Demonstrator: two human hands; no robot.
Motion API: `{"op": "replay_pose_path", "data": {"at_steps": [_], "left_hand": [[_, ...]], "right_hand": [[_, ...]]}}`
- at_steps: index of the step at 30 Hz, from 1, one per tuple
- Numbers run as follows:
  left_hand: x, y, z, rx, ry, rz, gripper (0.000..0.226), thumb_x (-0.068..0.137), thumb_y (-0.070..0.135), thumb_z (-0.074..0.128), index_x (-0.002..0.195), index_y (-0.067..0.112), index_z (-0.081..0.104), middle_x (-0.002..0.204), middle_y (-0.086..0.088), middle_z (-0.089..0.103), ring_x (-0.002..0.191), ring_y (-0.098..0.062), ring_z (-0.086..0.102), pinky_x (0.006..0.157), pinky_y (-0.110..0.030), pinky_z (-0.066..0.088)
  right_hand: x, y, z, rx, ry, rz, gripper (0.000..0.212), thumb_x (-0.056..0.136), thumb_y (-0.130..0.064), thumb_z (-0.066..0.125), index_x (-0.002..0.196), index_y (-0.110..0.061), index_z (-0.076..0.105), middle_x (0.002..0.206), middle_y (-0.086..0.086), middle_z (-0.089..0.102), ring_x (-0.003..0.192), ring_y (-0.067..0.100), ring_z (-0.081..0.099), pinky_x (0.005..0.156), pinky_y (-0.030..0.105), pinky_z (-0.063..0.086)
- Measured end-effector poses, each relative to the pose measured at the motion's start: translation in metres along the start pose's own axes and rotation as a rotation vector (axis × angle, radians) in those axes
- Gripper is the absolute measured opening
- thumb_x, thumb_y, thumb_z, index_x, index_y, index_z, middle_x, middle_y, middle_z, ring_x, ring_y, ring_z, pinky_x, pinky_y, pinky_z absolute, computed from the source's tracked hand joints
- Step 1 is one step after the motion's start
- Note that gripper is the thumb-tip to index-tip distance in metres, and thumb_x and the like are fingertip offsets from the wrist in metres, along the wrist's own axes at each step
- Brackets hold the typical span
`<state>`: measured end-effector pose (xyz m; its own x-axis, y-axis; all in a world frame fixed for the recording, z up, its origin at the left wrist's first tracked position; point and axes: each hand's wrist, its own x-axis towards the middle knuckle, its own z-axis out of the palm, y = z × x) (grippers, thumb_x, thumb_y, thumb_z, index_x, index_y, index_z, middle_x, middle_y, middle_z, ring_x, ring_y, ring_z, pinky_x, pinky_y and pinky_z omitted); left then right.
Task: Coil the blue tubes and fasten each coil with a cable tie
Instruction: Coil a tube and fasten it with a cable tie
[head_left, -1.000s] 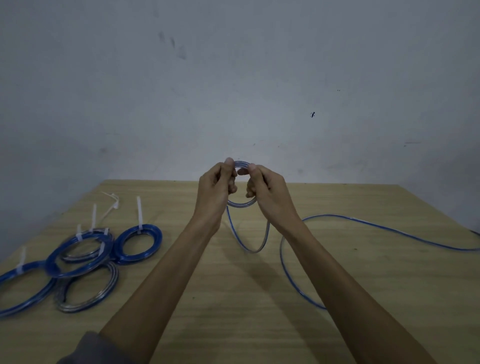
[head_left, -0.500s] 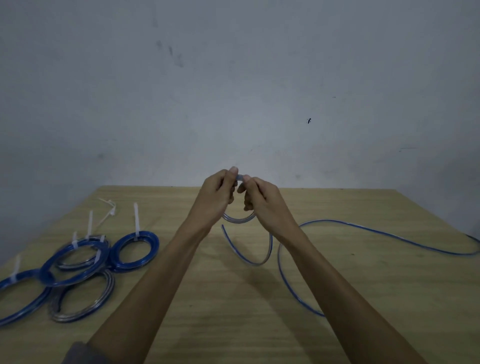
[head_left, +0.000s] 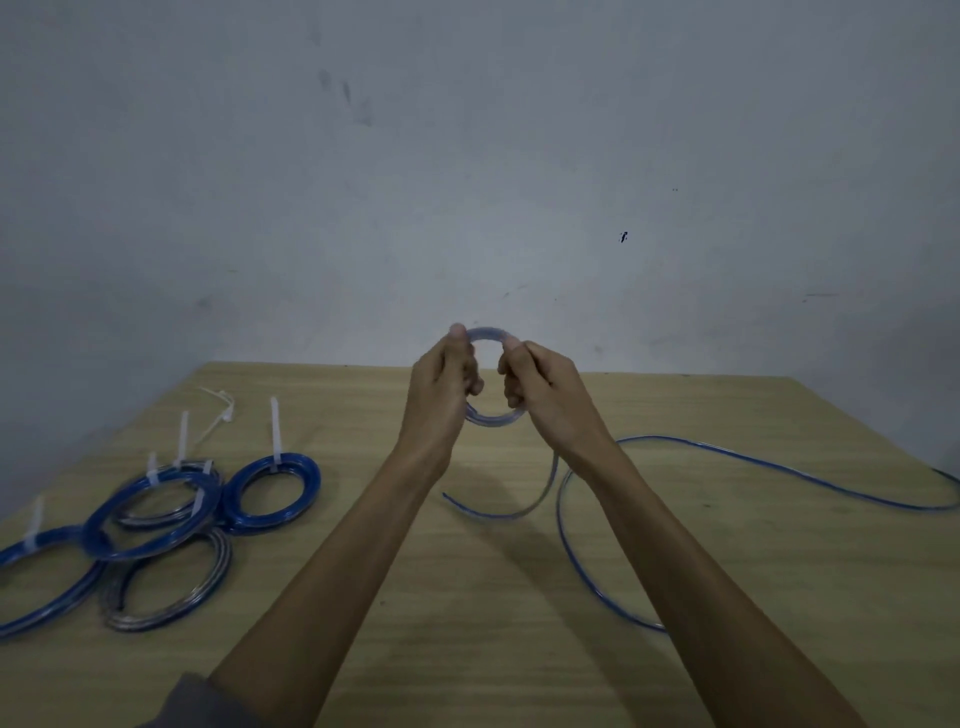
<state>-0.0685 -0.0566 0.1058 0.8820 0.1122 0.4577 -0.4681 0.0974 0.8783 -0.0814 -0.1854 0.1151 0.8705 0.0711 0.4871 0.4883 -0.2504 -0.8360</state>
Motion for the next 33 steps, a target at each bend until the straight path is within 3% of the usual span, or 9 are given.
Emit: {"op": "replay_pose_path", "data": {"at_steps": [2,5,9,14,19,23,27,29,33], "left_hand": [[0.003,0.002,0.006,-0.242,0.146,-0.098,0.041,0.108,0.035,0.039,0.073,0.015,0.041,0.059,0.007,0.028,0.055,-0.01,0.029,0.058,-0.027,0.033],[0.003,-0.005,0.005,-0.361,0.103,-0.192,0.044,0.107,0.038,0.04,0.071,0.015,0.047,0.057,0.005,0.037,0.054,-0.011,0.035,0.058,-0.028,0.034],[-0.001,-0.006,-0.008,-0.037,-0.062,-0.11,0.046,0.104,0.045,0.045,0.084,0.009,0.065,0.064,-0.003,0.052,0.062,-0.015,0.046,0.061,-0.026,0.038],[0.002,-0.001,-0.008,0.07,-0.11,0.016,0.041,0.105,0.039,0.046,0.077,0.009,0.052,0.061,0.006,0.038,0.059,-0.012,0.037,0.061,-0.029,0.037],[0.003,-0.003,-0.014,0.118,-0.168,-0.011,0.042,0.105,0.038,0.047,0.074,0.01,0.053,0.06,0.004,0.041,0.058,-0.013,0.04,0.062,-0.031,0.039],[0.011,0.015,-0.024,0.257,-0.421,-0.137,0.048,0.102,0.048,0.049,0.072,0.011,0.052,0.058,0.001,0.039,0.055,-0.015,0.039,0.057,-0.028,0.042],[0.02,0.025,-0.027,0.017,-0.55,-0.483,0.046,0.102,0.049,0.049,0.068,0.02,0.038,0.054,0.006,0.018,0.046,-0.011,0.015,0.044,-0.022,0.021],[0.021,0.023,-0.027,-0.148,-0.512,-0.561,0.045,0.103,0.045,0.048,0.065,0.021,0.037,0.052,0.009,0.015,0.044,-0.008,0.012,0.043,-0.021,0.015],[0.021,0.021,-0.03,-0.435,-0.337,-0.573,0.048,0.105,0.044,0.044,0.063,0.022,0.036,0.048,0.01,0.017,0.039,-0.006,0.015,0.041,-0.021,0.014]], "right_hand": [[-0.002,0.002,0.005,0.063,0.036,0.001,0.042,0.11,-0.028,0.037,0.083,-0.005,0.059,0.068,0.004,0.052,0.067,0.015,0.05,0.067,0.03,0.045],[0.0,0.003,0.007,0.088,0.04,0.005,0.041,0.111,-0.028,0.033,0.082,-0.005,0.052,0.065,-0.001,0.045,0.066,0.018,0.044,0.067,0.034,0.041],[0.006,0.0,-0.002,-0.001,-0.034,-0.008,0.038,0.111,-0.027,0.033,0.077,-0.012,0.044,0.061,-0.008,0.037,0.059,0.011,0.036,0.061,0.028,0.038],[0.004,0.002,-0.002,0.025,-0.062,0.009,0.04,0.11,-0.028,0.036,0.076,-0.013,0.05,0.059,-0.007,0.039,0.055,0.009,0.037,0.058,0.025,0.039],[0.002,0.005,-0.005,0.013,-0.097,0.016,0.039,0.11,-0.029,0.036,0.077,-0.013,0.048,0.061,-0.005,0.037,0.057,0.012,0.036,0.06,0.029,0.038],[0.003,-0.001,-0.016,-0.106,-0.247,0.011,0.04,0.11,-0.03,0.035,0.075,-0.013,0.045,0.063,0.0,0.038,0.058,0.012,0.037,0.06,0.026,0.04],[0.006,-0.001,-0.015,-0.043,-0.262,0.019,0.04,0.109,-0.031,0.039,0.077,-0.013,0.055,0.059,-0.005,0.041,0.057,0.01,0.039,0.061,0.026,0.041],[0.006,0.002,-0.015,-0.011,-0.196,-0.011,0.035,0.108,-0.031,0.043,0.084,-0.012,0.06,0.059,-0.009,0.045,0.057,0.01,0.043,0.061,0.028,0.043],[-0.001,0.011,-0.009,-0.062,-0.002,-0.14,0.023,0.108,-0.022,0.044,0.108,-0.006,0.061,0.073,0.005,0.057,0.061,0.014,0.051,0.059,0.031,0.045]]}}
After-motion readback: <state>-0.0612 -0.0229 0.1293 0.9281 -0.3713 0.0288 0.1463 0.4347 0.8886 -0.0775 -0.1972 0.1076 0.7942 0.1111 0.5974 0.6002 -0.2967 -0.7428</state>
